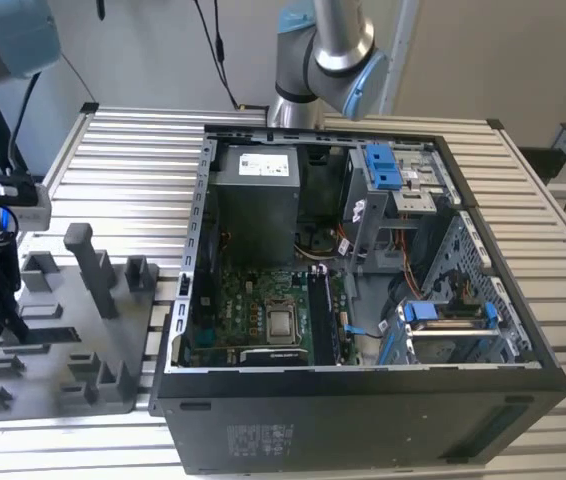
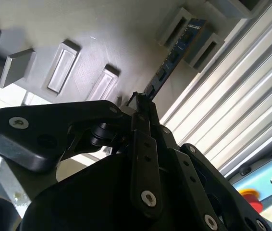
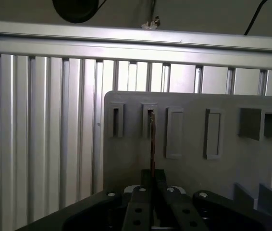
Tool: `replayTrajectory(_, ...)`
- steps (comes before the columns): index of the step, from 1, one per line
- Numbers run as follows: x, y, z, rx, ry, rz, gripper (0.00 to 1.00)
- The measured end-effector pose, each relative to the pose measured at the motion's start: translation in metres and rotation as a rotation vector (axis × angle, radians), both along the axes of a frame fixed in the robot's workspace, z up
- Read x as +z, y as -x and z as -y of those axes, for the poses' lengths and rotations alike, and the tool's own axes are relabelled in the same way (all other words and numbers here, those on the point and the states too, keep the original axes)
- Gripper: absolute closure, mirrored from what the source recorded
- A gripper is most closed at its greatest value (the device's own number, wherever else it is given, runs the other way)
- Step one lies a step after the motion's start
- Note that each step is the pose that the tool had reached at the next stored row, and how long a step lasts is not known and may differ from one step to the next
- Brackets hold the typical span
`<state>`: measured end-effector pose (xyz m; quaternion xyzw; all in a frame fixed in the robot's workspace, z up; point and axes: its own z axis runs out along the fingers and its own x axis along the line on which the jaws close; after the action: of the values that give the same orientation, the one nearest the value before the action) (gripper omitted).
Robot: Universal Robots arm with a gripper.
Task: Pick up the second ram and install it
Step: 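Pick up the second ram and move it above second insertion slot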
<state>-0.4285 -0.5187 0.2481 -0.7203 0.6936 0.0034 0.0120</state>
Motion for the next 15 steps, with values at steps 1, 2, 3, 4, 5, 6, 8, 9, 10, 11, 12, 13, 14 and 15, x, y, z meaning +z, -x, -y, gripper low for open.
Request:
replayTrajectory(1,0.0006,0.0000,0.0000,0.000,0.0001,-0.0001,0.86)
replayTrajectory(2,0.0011,0.0000,0.0000,0.000,0.0001,-0.0001,0.86)
replayTrajectory(3,0.0016,0.0000,0.0000,0.000,0.0002,-0.0002,0.86)
replayTrajectory(4,0.0023,0.0000,0.0000,0.000,0.0003,-0.0003,0.86)
replayTrajectory(5,0.0029,0.0000,0.0000,0.000,0.0002,-0.0002,0.86)
replayTrajectory(6,0.0035,0.0000,0.0000,0.000,0.0001,-0.0002,0.86)
replayTrajectory(8,0.0049,0.0000,0.0000,0.000,0.0001,-0.0001,0.86)
replayTrajectory(9,0.0056,0.0000,0.0000,0.000,0.0001,-0.0002,0.86)
replayTrajectory(10,0.0064,0.0000,0.0000,0.000,0.0001,-0.0001,0.86)
replayTrajectory(11,0.0074,0.0000,0.0000,0.000,0.0002,-0.0002,0.86)
replayTrajectory(12,0.0085,0.0000,0.0000,0.000,0.0002,-0.0002,0.86)
replayTrajectory(13,0.0093,0.0000,0.0000,0.000,0.0001,-0.0001,0.86)
replayTrajectory(14,0.0104,0.0000,0.0000,0.000,0.0001,-0.0001,0.86)
replayTrajectory(15,0.0114,0.0000,0.0000,0.000,0.0001,-0.0002,0.86)
